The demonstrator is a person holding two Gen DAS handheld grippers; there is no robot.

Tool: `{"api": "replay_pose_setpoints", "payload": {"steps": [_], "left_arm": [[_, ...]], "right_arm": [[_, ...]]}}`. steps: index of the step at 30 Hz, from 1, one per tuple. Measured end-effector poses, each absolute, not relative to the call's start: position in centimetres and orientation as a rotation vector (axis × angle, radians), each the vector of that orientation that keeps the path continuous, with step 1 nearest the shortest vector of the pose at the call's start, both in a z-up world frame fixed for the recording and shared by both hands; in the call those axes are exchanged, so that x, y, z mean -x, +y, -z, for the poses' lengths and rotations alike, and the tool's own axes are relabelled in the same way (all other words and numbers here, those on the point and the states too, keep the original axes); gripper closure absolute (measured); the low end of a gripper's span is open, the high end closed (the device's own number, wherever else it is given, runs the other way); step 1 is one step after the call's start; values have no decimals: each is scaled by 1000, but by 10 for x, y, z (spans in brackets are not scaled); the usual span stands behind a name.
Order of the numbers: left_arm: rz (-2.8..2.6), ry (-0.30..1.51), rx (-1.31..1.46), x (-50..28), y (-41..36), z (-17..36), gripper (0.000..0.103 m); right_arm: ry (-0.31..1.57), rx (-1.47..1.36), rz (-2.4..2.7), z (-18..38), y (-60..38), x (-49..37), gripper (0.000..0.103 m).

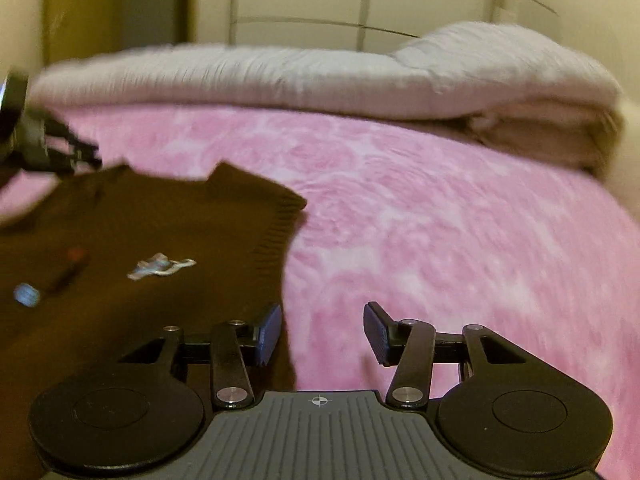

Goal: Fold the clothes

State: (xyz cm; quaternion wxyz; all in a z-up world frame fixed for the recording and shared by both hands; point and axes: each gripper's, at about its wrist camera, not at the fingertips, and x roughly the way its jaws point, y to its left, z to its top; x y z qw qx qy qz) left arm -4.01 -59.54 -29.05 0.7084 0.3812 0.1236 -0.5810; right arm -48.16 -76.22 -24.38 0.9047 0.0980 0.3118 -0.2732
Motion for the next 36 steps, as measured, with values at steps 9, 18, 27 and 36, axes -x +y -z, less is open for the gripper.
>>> {"api": "replay_pose_setpoints", "payload": {"steps": [9, 18, 27, 36], "left_arm": [[1383, 285, -784, 117, -485, 241, 69], [1391, 396, -763, 210, -370, 249, 64], [1379, 422, -766, 250, -322, 258, 64], [1465, 295, -848, 286, -294, 243, 56]], "right_arm": [[603, -423, 552, 230, -690, 583, 54], [582, -560, 529, 240, -612, 638, 54], [494, -715, 563, 244, -612, 660, 96], [600, -568, 663, 210, -645, 672, 89]]}}
